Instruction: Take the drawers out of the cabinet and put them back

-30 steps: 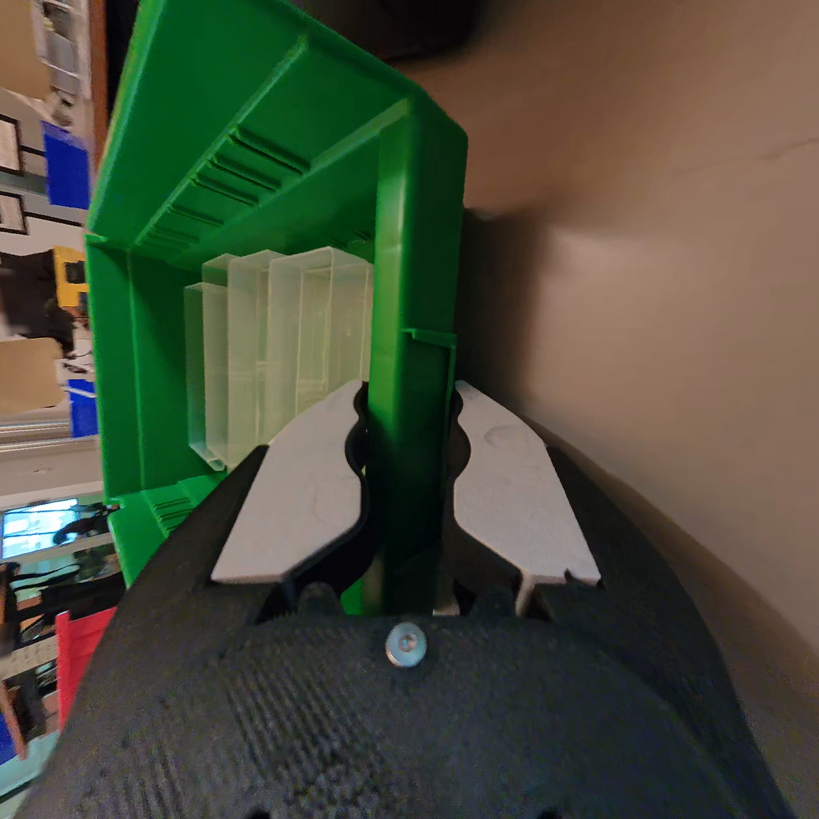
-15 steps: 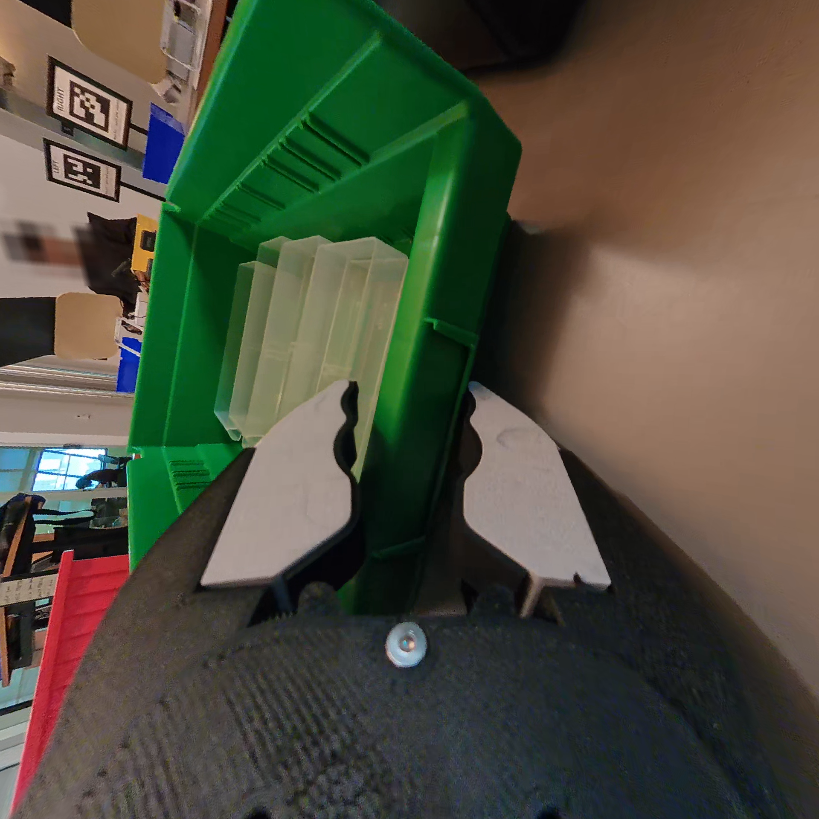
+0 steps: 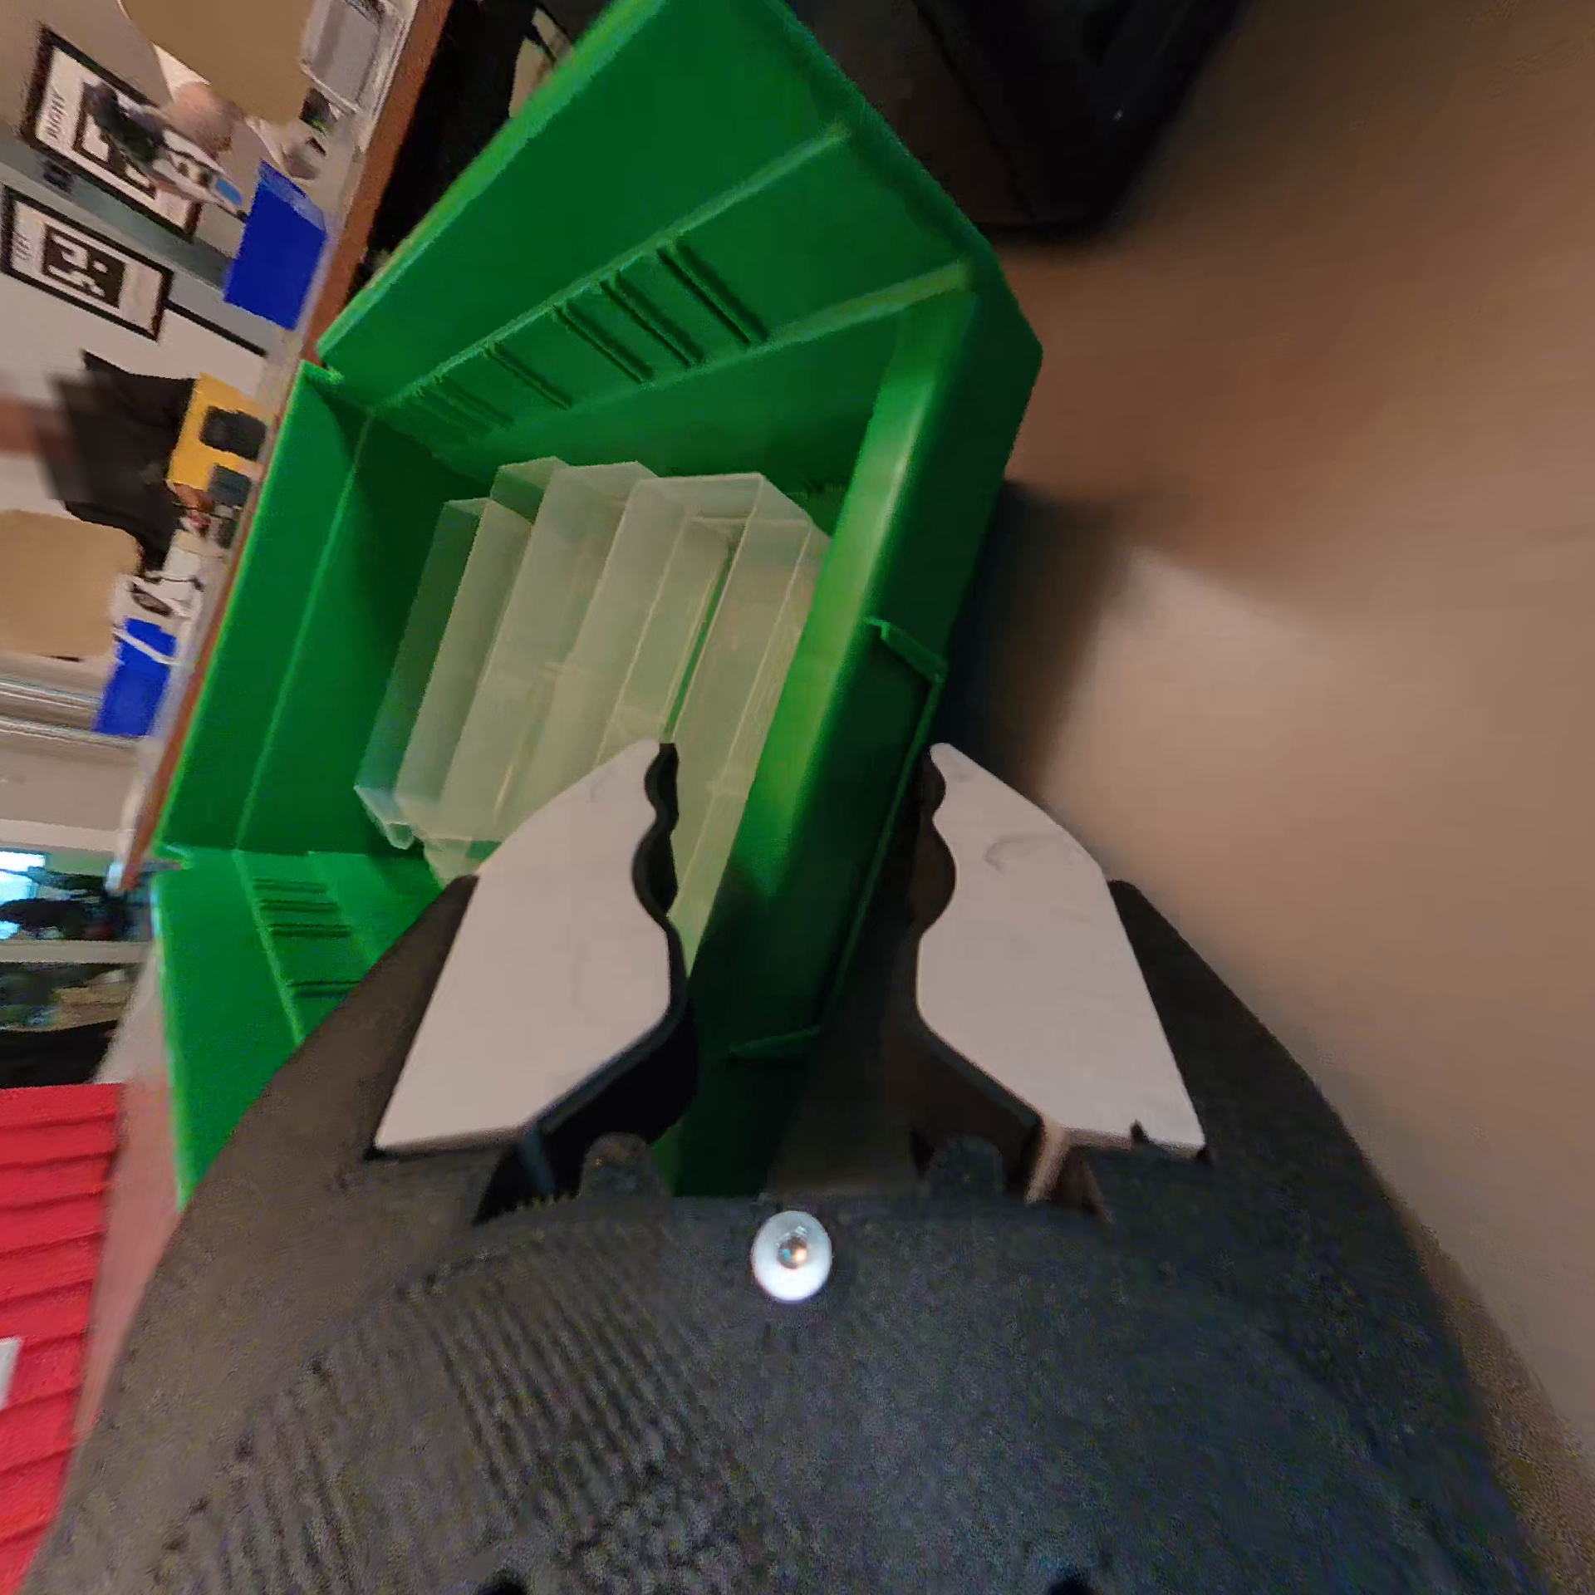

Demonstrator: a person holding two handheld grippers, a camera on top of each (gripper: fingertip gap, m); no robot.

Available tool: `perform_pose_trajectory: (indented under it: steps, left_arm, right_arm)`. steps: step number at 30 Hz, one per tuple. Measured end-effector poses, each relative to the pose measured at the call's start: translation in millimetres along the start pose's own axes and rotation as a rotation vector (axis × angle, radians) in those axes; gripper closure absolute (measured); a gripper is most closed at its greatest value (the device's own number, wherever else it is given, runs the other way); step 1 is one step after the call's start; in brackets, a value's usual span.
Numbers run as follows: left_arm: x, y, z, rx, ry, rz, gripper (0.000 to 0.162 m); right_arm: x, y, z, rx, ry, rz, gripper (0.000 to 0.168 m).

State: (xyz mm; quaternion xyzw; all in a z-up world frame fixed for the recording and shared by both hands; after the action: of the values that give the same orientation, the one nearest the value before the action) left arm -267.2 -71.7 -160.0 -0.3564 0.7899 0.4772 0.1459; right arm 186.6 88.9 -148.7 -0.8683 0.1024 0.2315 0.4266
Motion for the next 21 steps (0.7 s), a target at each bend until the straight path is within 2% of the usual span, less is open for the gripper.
perform_pose_trajectory:
  steps: [5, 9, 10, 12, 16, 19, 21]
  left_arm:
    - [-2.2, 10.6, -5.0, 0.119, -0.050, -0.186, 0.105]
    - [-2.7, 14.7, -7.6, 0.152, -0.074, -0.221, 0.108]
    - [-4.1, 16.9, -9.9, 0.159, -0.093, -0.241, 0.115]
    - [-10.0, 25.1, -16.7, 0.177, -0.155, -0.301, 0.115]
    - [-21.3, 54.6, -32.1, 0.149, -0.215, -0.375, 0.117]
    - [-21.2, 90.1, -43.3, 0.116, -0.147, -0.358, 0.119]
    - [-20.6, 112.8, -47.5, 0.137, -0.089, -0.317, 0.126]
  right_arm:
    - [-12.5, -17.8, -21.7, -0.123, -0.163, 0.337, 0.131]
    - [-24.2, -29.9, -39.2, -0.165, -0.269, 0.476, 0.130]
    - [-31.0, -31.5, -44.8, -0.191, -0.310, 0.512, 0.131]
    - [-49.1, -33.6, -54.0, -0.259, -0.404, 0.590, 0.134]
    - [-91.1, -35.9, -57.6, -0.319, -0.569, 0.661, 0.134]
    - [-118.6, -42.3, -54.5, -0.322, -0.665, 0.666, 0.134]
    - [-133.4, -50.5, -52.9, -0.329, -0.691, 0.661, 0.134]
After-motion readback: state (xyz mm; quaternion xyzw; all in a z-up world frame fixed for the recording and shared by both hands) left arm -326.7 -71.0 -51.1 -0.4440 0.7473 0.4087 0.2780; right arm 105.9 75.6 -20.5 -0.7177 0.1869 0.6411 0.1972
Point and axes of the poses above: each gripper's, where its closed fingertips meet, z out along the fingers, x out of its underside, y = z × x across the jaws, the point moved 9 cm from there along -z, back along the fingers, and after that the axes turned 2 degrees about -z, right-handed, at the moved point
